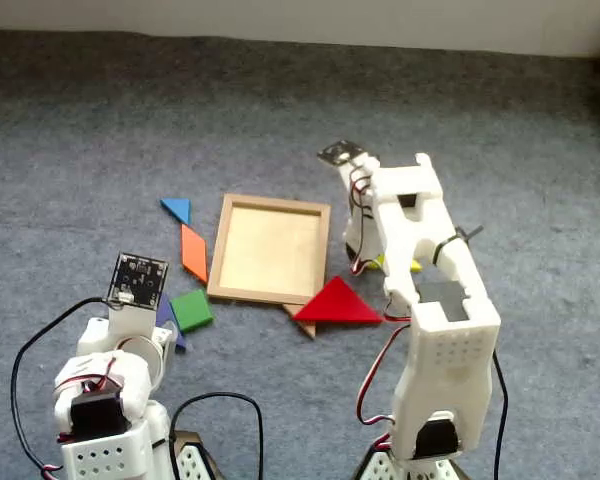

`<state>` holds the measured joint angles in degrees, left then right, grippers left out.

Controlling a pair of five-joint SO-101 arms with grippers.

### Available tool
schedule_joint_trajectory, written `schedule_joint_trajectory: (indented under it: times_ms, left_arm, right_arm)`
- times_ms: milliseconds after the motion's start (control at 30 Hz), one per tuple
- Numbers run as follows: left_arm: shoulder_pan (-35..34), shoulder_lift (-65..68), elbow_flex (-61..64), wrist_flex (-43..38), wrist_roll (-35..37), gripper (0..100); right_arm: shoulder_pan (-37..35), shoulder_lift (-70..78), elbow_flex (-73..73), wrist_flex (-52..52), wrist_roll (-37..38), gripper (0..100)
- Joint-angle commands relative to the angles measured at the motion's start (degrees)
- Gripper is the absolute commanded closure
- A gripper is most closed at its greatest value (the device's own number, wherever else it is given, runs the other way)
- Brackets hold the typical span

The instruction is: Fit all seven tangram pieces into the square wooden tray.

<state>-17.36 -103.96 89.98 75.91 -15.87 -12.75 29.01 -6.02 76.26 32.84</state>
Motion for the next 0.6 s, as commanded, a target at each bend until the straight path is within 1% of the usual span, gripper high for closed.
schedule_joint_trajectory:
  times_ms: [0, 100, 300, 467, 567]
  left_arm:
    - [-0.75, 0.13, -0.22, 0.00, -0.35, 79]
    - [-0.75, 0.13, -0.22, 0.00, -0.35, 79]
    - [-0.75, 0.13, -0.22, 0.00, -0.35, 79]
    - [-0.75, 0.13, -0.22, 0.00, -0.35, 79]
    - [-0.75, 0.13, -0.22, 0.00, -0.35, 79]
  right_arm:
    - [0.66, -1.19, -2.33, 1.71, 0.35, 84.1]
    - [0.66, -4.26, -3.56, 5.32, 0.35, 84.1]
    - [0.48, -13.76, -4.97, 9.27, 0.09, 84.1]
    - [-2.42, -18.68, -4.88, 9.19, -8.44, 84.1]
    - [-5.23, -19.47, -4.97, 9.19, -15.47, 84.1]
